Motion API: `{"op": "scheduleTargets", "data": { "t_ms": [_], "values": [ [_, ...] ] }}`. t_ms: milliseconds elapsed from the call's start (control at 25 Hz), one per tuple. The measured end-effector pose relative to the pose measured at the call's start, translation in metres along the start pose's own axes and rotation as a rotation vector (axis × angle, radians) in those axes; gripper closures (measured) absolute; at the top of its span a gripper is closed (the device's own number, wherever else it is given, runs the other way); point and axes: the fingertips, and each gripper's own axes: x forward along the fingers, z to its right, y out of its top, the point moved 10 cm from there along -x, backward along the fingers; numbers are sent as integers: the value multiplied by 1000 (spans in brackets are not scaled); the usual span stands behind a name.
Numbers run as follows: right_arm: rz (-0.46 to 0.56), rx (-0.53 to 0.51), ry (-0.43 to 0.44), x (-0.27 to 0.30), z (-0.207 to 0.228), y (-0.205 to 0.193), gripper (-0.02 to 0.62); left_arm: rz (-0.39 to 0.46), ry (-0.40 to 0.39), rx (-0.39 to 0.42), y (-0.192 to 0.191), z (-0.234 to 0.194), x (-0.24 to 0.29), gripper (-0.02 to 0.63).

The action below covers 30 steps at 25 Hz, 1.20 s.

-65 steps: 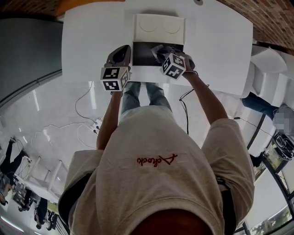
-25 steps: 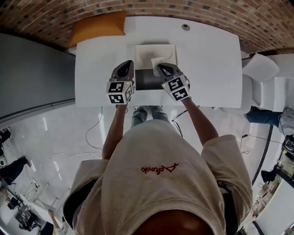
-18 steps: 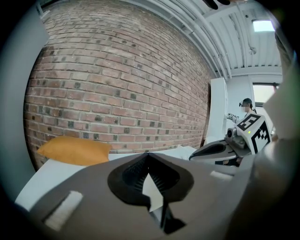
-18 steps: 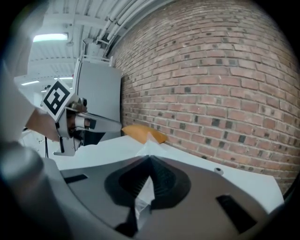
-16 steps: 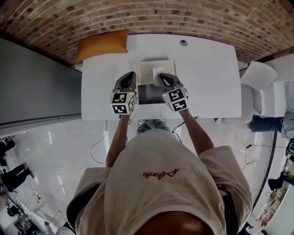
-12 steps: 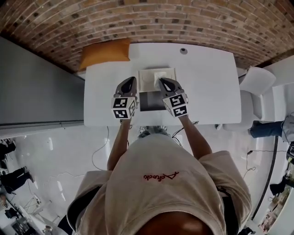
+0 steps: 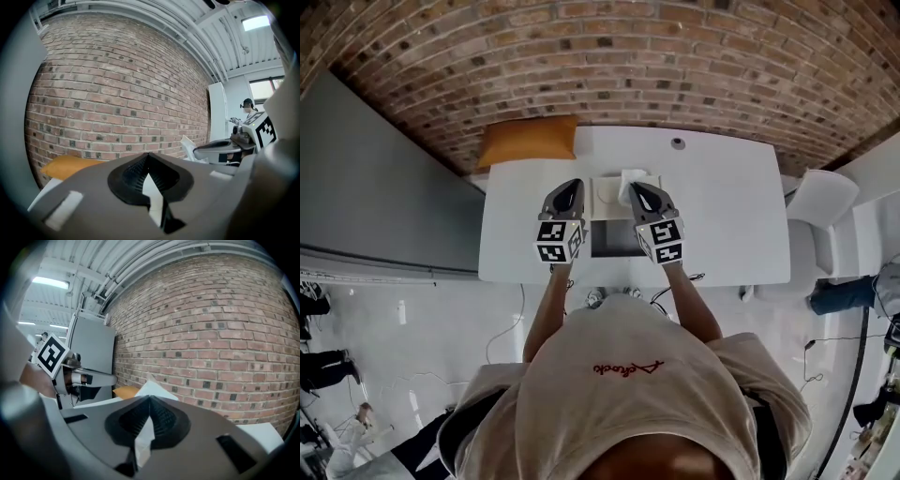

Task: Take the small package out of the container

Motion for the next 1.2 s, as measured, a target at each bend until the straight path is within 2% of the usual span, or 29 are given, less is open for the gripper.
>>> {"op": "scheduleTargets", "data": {
  "t_ms": [560, 1200],
  "values": [
    [34, 5, -52, 4, 19, 8, 584, 30, 26, 22, 14, -10, 6, 597],
    [37, 6, -74, 8, 24, 8, 584, 28, 14, 17, 11, -8, 14, 597]
  ]
}}
